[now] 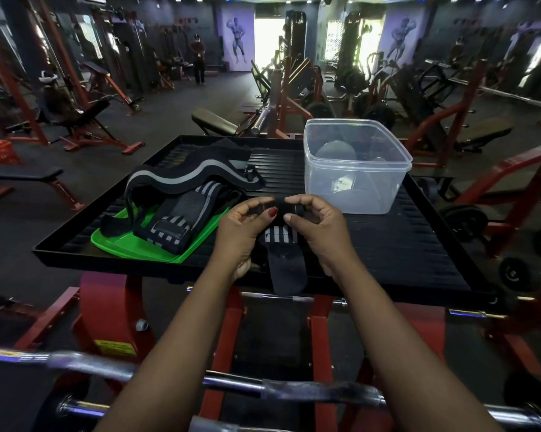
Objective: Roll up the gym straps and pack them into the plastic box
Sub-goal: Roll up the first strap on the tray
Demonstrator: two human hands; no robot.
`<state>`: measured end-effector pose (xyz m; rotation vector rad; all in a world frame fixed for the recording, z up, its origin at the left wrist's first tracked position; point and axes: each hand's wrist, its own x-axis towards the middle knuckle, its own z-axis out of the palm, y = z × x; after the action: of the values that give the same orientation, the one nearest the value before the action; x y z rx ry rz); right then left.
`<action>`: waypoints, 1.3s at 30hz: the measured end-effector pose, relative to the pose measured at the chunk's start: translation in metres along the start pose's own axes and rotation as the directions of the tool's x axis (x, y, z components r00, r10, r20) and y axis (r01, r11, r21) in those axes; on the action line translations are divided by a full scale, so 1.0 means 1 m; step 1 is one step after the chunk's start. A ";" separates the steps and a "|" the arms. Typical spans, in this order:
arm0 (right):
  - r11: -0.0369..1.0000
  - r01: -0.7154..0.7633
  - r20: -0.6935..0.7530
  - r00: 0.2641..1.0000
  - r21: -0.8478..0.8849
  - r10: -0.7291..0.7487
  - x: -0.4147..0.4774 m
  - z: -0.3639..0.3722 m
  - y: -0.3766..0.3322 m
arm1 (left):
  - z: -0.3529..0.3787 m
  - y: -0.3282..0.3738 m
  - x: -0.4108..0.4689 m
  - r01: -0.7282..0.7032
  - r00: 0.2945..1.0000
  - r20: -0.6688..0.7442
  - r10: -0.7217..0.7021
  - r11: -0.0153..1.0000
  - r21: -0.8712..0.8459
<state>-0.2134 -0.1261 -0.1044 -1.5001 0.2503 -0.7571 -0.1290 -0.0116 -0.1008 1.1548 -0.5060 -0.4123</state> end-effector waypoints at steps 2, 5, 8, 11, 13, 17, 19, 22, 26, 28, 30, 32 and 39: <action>1.000 -0.021 0.000 1.000 0.022 0.021 0.001 -0.001 0.002 | -0.001 0.000 0.000 -0.060 0.998 0.016 0.059 0.997 0.055; 1.000 -0.013 0.000 1.000 -0.008 0.013 0.002 -0.002 0.002 | 0.001 0.001 -0.003 -0.087 0.996 0.026 0.085 0.994 0.065; 1.000 0.012 -0.012 1.000 -0.024 -0.013 0.001 -0.001 0.001 | 0.001 0.001 -0.002 -0.060 0.997 0.045 0.059 0.998 0.016; 0.999 0.033 -0.017 0.999 -0.029 -0.033 0.002 0.000 0.001 | 0.002 0.002 -0.001 0.044 0.998 0.043 -0.040 0.996 -0.080; 0.998 0.038 -0.015 0.999 -0.042 -0.038 0.002 0.000 0.001 | 0.003 0.002 0.000 0.071 0.997 0.019 -0.070 0.992 -0.104; 1.000 0.015 -0.004 1.000 0.015 -0.015 0.003 0.000 0.003 | 0.002 0.001 0.000 0.002 1.000 -0.005 -0.002 0.999 -0.036; 1.000 0.003 0.000 1.000 0.026 -0.003 0.003 0.000 0.003 | 0.001 0.001 0.000 -0.036 0.999 -0.002 0.036 0.999 0.031; 0.999 0.035 -0.002 0.999 -0.011 -0.035 0.002 -0.001 0.003 | 0.001 0.001 0.000 -0.026 0.999 0.029 0.025 0.998 0.049; 0.996 0.074 -0.003 0.997 -0.052 -0.075 0.002 -0.002 0.005 | 0.002 0.001 0.001 0.094 0.994 0.059 -0.093 0.996 -0.011; 0.996 0.064 0.003 0.998 -0.055 -0.064 0.002 -0.002 0.006 | 0.002 0.001 0.001 0.094 0.995 0.039 -0.093 0.996 -0.009; 0.999 0.036 0.027 0.999 -0.033 -0.035 0.003 -0.002 0.006 | 0.001 0.001 0.000 0.051 0.998 0.022 -0.051 0.999 0.004; 0.999 0.012 0.059 0.998 -0.034 -0.010 0.003 -0.001 0.006 | 0.001 0.002 -0.001 0.009 1.000 0.005 -0.009 0.999 0.045; 0.987 -0.113 -0.034 0.993 -0.114 0.110 0.008 0.002 0.014 | 0.002 0.000 0.000 -0.005 0.988 -0.151 0.020 0.995 0.098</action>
<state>-0.2024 -0.1307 -0.1147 -1.5719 0.4014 -0.6839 -0.1301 -0.0128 -0.1001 1.2656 -0.4032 -0.2885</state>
